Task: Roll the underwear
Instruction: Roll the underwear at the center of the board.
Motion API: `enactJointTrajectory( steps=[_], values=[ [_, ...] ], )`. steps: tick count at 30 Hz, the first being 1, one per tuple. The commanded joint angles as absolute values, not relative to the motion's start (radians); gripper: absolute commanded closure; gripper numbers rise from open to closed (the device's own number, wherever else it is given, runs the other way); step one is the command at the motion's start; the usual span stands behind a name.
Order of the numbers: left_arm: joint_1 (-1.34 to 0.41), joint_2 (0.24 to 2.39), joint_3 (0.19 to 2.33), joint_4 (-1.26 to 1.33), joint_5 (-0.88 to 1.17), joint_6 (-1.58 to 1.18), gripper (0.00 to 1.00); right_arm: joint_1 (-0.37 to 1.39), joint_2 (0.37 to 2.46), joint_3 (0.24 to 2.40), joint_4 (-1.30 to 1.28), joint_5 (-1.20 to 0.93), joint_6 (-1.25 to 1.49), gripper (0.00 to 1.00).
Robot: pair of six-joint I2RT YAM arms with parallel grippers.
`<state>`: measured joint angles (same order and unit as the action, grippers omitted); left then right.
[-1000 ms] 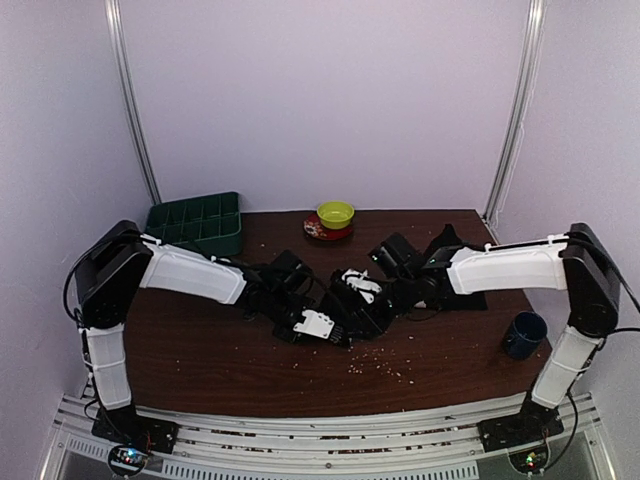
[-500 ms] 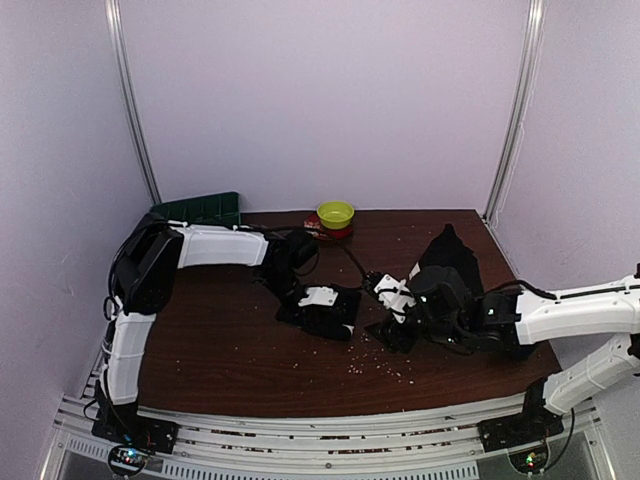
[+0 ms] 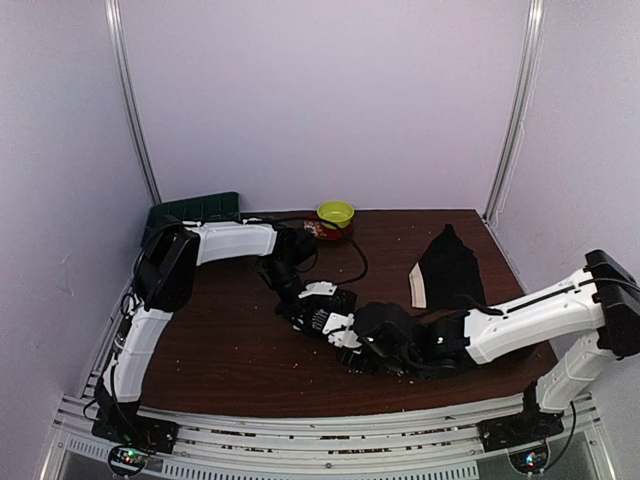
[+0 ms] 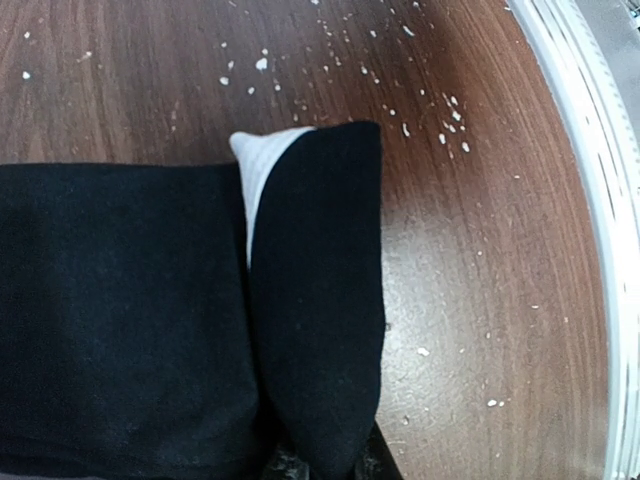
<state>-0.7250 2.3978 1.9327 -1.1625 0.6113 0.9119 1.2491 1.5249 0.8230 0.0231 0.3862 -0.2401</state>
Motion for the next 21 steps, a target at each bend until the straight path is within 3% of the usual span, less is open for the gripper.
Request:
enactJointTrajectory(
  steps=[1, 12, 21],
  values=[
    [-0.724, 2.488, 1.936, -1.283, 0.538, 0.890, 1.00, 1.253, 1.685, 0.943, -0.011, 0.456, -0.314, 0.36],
    [-0.723, 2.509, 1.941, -1.293, 0.546, 0.900, 1.00, 1.225, 1.954, 1.091, 0.017, 0.536, -0.421, 0.40],
    [-0.723, 2.513, 1.941, -1.293, 0.545, 0.902, 1.00, 1.219, 2.041, 1.125, 0.026, 0.519, -0.436, 0.60]
  ],
)
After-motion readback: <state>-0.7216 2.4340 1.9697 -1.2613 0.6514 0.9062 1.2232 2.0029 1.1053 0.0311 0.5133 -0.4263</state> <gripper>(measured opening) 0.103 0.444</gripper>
